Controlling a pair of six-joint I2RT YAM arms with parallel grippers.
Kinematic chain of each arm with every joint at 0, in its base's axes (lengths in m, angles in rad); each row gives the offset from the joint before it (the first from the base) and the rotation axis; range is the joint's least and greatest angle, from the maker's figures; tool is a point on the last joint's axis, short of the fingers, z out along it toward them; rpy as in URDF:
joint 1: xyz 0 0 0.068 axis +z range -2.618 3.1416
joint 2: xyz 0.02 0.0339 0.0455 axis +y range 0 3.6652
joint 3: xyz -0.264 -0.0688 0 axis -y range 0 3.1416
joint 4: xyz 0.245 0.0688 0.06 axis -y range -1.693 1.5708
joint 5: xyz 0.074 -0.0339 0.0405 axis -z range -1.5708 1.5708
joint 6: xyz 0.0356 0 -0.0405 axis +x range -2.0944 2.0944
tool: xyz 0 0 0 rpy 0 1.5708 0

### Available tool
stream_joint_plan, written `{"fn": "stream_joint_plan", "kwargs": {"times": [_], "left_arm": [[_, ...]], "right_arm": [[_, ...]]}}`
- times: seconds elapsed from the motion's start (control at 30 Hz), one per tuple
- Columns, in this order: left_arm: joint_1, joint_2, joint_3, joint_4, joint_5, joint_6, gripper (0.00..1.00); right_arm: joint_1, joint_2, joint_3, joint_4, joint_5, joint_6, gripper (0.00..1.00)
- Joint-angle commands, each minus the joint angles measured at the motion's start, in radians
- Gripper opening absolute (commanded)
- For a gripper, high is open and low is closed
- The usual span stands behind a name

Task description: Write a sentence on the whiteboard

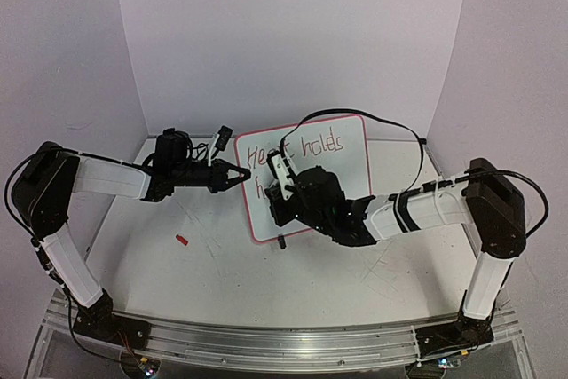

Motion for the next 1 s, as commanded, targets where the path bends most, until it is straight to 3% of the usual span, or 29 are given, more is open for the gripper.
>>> {"fn": "stream_joint_plan", "kwargs": {"times": [0.0,0.47,0.97], "left_arm": [[0.014,0.003,0.009,-0.042,-0.159,0.139,0.00],[0.014,0.002,0.012,-0.043,-0.158,0.138,0.00],[0.014,0.005,0.017,-0.045,-0.151,0.135,0.00]], "right_arm": [[-0.019,-0.025,-0.020,-0.028,0.035,0.022,0.00],[-0.033,-0.109,0.006,0.016,0.038,0.015,0.00],[-0.054,-0.090,0.002,0.029,-0.028,0.006,0.00]]}}
